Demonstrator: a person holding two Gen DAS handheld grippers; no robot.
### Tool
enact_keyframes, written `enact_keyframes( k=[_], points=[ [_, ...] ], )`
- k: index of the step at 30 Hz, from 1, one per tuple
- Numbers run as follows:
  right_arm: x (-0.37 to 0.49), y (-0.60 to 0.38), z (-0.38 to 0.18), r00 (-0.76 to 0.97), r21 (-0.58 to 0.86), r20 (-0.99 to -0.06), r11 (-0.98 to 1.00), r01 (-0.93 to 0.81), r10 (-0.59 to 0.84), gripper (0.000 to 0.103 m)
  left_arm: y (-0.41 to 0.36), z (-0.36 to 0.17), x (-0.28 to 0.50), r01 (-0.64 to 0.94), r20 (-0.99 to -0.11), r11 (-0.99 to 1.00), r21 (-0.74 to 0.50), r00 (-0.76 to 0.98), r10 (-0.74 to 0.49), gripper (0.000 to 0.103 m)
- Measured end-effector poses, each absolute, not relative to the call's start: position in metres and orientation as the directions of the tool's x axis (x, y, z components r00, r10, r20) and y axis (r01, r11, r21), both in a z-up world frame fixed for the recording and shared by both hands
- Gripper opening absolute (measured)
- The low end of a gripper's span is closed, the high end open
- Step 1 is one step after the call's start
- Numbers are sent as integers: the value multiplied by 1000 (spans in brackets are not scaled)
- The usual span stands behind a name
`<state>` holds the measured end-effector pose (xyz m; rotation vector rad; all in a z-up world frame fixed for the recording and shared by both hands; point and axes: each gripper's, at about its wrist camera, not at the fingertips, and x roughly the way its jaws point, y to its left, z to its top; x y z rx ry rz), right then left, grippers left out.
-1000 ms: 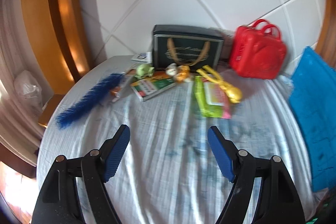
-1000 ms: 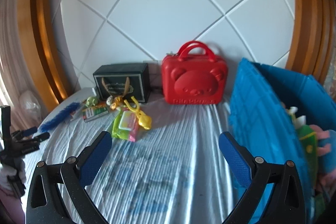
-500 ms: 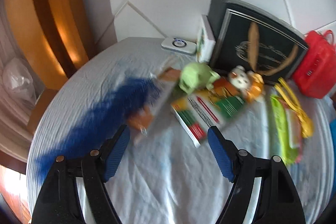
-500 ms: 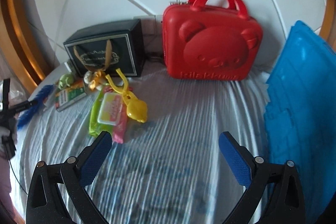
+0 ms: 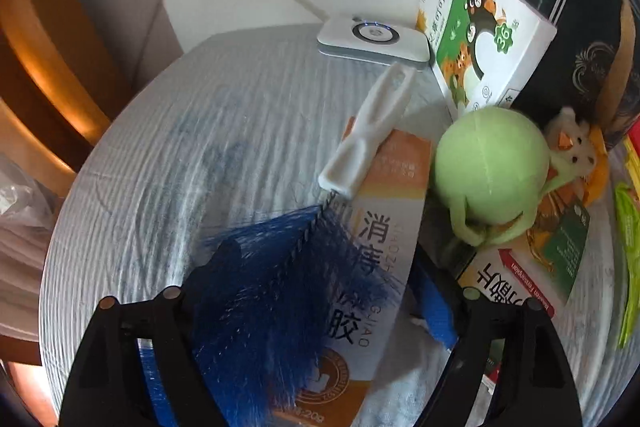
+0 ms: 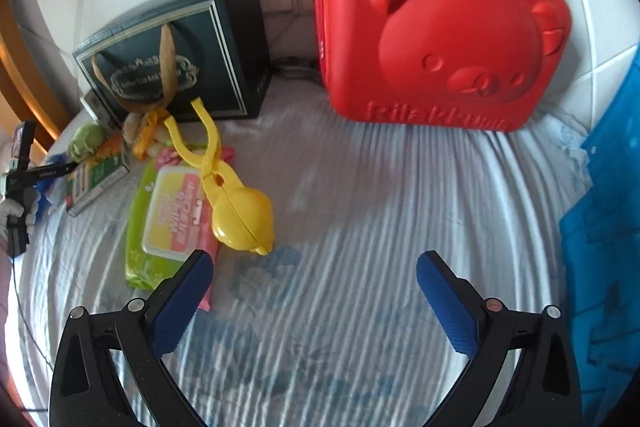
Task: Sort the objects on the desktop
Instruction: 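Grasp the blue feather duster with the left gripper while the right grasps the yellow clip toy, then lift the feather duster and yellow clip toy and carry them toward the bin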
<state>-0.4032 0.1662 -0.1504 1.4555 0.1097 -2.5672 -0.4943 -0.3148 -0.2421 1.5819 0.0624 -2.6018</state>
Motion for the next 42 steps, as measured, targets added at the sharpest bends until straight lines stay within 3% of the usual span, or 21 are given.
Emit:
enact_keyframes(
  k=[6,12,18,26,32,35,36,39,42],
  points=[
    [-412,161,-163,-483,71,-860,-976,207,-165,103,-280,-235,-444,141,-899,-990,29,-430,-87,52],
    [-417,148,-173,-472,81,-859,-964,254,-197,103,-257,-234,-367,215,-929,-975,-48,-369,-36,50],
    [-440,134,-183,-437,131,-861,-945,301,-259,103,-237,-236,-307,215,-929,-976,-19,-365,-63,53],
    [-468,95,-212,-378,130,-882,-917,378,-281,103,-218,-226,-300,249,-927,-968,-45,-371,-52,53],
    [-477,99,-229,-319,199,-893,-914,353,-317,103,-202,-223,-279,210,-917,-977,-46,-396,-42,50],
    [-473,100,-233,-288,218,-901,-913,344,-323,103,-207,-224,-278,174,-911,-984,-42,-411,-34,53],
    [-471,100,-232,-287,220,-901,-913,343,-325,96,-207,-224,-278,176,-912,-983,-43,-409,-34,53],
    [-459,101,-220,-311,213,-891,-911,354,-330,53,-215,-225,-285,193,-911,-980,-50,-411,-35,45],
    [-442,103,-204,-364,163,-880,-914,371,-304,52,-209,-213,-278,203,-896,-977,-60,-443,-37,44]
  ],
)
